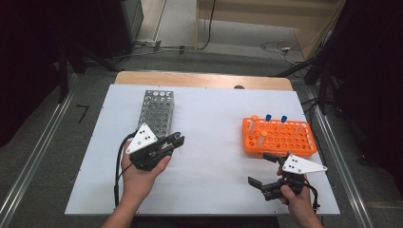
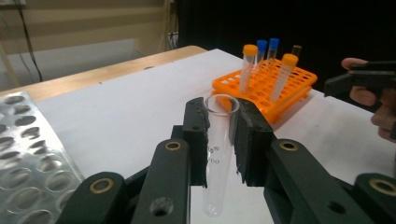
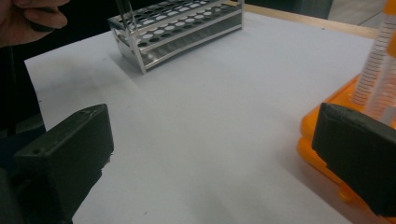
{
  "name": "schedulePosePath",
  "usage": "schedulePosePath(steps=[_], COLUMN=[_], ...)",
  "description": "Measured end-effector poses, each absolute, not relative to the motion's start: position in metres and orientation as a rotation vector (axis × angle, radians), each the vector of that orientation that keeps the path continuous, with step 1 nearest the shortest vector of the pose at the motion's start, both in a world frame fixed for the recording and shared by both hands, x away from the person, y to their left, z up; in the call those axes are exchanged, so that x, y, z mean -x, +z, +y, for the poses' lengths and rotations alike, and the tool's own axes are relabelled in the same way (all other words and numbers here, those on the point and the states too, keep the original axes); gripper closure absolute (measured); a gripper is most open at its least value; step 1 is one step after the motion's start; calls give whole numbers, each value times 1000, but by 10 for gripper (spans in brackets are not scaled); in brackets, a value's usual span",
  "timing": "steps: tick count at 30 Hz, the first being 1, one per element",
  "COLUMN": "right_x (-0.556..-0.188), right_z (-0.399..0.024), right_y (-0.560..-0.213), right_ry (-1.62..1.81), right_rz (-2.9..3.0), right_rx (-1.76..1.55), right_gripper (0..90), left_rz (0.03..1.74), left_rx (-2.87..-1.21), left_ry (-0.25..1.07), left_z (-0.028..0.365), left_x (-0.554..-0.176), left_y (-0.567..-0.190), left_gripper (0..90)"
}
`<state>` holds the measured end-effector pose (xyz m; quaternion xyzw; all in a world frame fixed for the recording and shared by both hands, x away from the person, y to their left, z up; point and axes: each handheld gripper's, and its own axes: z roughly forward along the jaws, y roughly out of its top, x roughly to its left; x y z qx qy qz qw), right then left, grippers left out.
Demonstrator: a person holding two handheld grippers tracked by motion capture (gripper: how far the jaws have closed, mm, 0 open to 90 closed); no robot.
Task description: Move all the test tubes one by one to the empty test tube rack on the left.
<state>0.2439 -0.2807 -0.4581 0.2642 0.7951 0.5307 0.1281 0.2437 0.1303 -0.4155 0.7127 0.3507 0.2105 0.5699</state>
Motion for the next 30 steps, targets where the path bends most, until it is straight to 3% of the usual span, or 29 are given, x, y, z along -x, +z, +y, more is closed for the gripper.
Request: schedulePosePath(steps=[15,30], right_x=[-242,-251], right_z=[-319,-326], right_y=[-464,-470], right_ry=[1494,1476], right_rz=[2274,2268], right_rx=[-874,-914], right_gripper=[0,0], left_rz=[904,965], left_rx=[-1643,-1627], left_ry=[558,588], left_z=[153,165], left_x=[-278,-324], left_y=[-408,-403], left_gripper=[769,769])
